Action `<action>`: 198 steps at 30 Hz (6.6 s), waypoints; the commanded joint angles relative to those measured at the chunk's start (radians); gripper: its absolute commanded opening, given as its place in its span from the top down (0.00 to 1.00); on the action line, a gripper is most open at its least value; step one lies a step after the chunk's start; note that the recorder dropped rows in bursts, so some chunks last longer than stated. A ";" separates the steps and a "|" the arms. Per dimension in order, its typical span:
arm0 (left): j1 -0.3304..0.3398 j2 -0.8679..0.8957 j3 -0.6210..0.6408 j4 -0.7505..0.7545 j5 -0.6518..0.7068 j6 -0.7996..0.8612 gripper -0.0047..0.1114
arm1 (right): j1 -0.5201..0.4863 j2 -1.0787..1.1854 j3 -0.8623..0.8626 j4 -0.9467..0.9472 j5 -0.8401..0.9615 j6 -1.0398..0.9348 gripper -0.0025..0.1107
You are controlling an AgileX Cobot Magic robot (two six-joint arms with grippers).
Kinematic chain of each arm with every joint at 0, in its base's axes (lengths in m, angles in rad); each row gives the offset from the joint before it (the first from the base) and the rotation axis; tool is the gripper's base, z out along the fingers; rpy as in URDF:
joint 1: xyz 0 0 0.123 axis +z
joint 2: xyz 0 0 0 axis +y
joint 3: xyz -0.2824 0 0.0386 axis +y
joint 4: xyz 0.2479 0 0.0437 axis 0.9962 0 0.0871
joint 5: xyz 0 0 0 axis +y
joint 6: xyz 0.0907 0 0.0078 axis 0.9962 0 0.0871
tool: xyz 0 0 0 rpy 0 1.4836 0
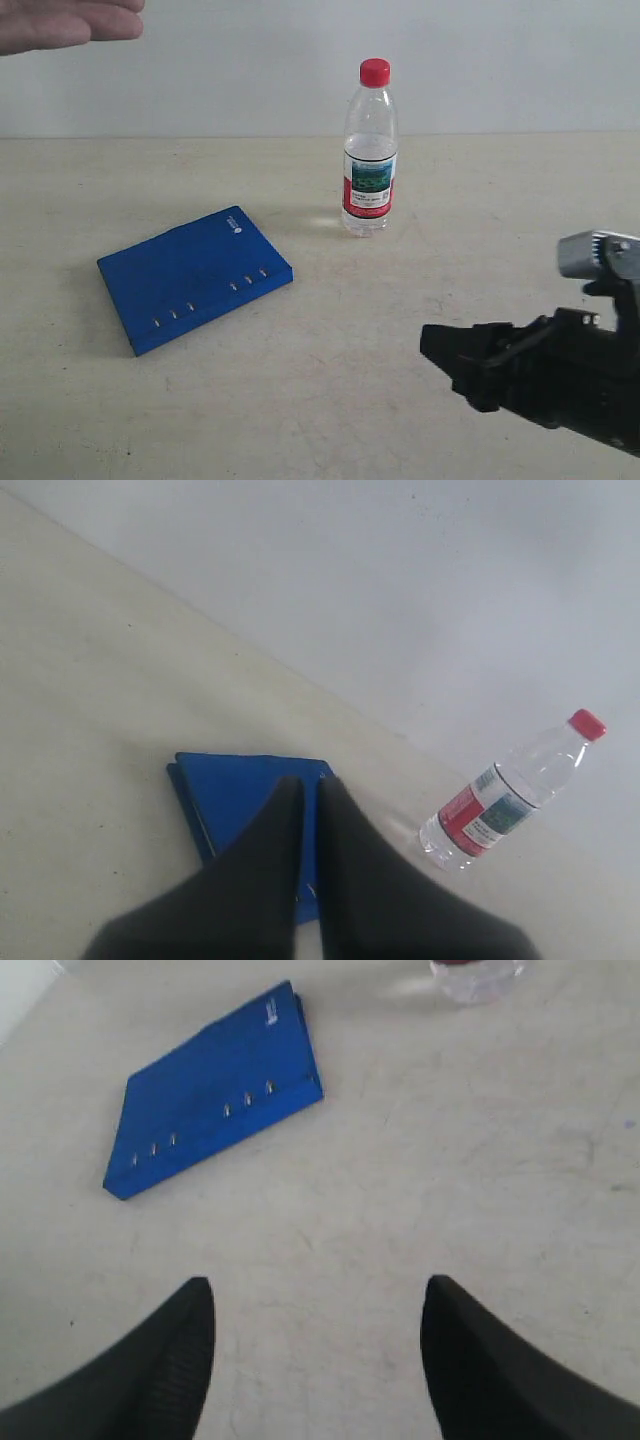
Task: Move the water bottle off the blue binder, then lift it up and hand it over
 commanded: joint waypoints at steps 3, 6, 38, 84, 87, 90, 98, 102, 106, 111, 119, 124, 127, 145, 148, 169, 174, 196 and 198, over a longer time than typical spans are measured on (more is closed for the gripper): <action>-0.017 -0.004 -0.043 -0.155 0.021 0.174 0.92 | 0.003 0.289 -0.131 -0.370 -0.135 0.301 0.56; -0.024 0.002 -0.135 -0.373 0.105 0.548 0.92 | 0.003 0.399 -0.228 -0.568 -0.227 0.480 0.65; -0.015 1.992 -1.053 -1.043 0.211 1.676 0.37 | 0.003 0.728 -0.678 -0.836 -0.247 0.774 0.49; -0.015 2.248 -1.211 -0.718 0.989 1.381 0.58 | -0.113 0.722 -0.676 -0.981 -0.686 0.814 0.50; -0.015 2.251 -1.211 -0.762 0.989 1.381 0.48 | -0.207 0.691 -0.676 -1.041 -0.686 0.862 0.59; -0.015 2.254 -1.211 -0.777 0.989 1.381 0.47 | -0.312 0.662 -0.676 -1.174 -0.686 0.915 0.71; -0.017 2.254 -1.211 -0.825 0.989 1.400 0.82 | -0.329 0.658 -0.676 -1.349 -0.423 1.012 0.73; -0.035 2.254 -1.211 -0.827 0.989 1.443 0.92 | -0.286 0.658 -0.676 -1.404 -0.316 1.033 0.52; -0.060 2.254 -1.211 -0.827 0.989 1.508 0.92 | -0.282 0.658 -0.676 -1.404 -0.309 1.054 0.30; -0.065 2.254 -1.211 -0.815 0.989 1.528 0.92 | -0.282 0.658 -0.676 -1.404 -0.216 1.110 0.29; -0.065 2.189 -1.210 -0.804 0.989 1.530 0.92 | -0.300 0.658 -0.676 -1.404 -0.169 1.126 0.29; -0.065 2.085 -1.159 -0.804 0.989 1.532 0.92 | -0.372 0.660 -0.676 -1.386 -0.192 1.123 0.29; -0.065 2.032 -1.099 -0.820 0.989 1.561 0.92 | -0.405 0.660 -0.676 -1.318 -0.249 1.072 0.29; -0.065 1.721 -0.899 -0.934 0.989 1.662 0.92 | -0.407 0.846 -0.676 -1.175 -0.523 0.920 0.29; -0.065 1.723 -0.899 -0.934 0.989 1.697 0.92 | -0.407 0.942 -0.676 -1.125 -0.651 0.815 0.29; -0.061 1.910 -0.899 -0.950 0.601 1.725 0.83 | -0.223 1.018 -0.727 -1.176 -0.686 0.802 0.61; -0.061 1.912 -0.899 -0.959 0.575 1.757 0.46 | -0.206 1.018 -0.727 -1.183 -0.686 0.766 0.85; -0.061 1.694 -0.808 -0.577 0.419 1.206 0.56 | -0.232 1.016 -0.731 -1.146 -0.686 0.753 0.98; -0.061 1.665 -0.785 -0.535 0.428 1.155 0.53 | -0.235 1.015 -0.751 -1.189 -0.686 0.753 0.98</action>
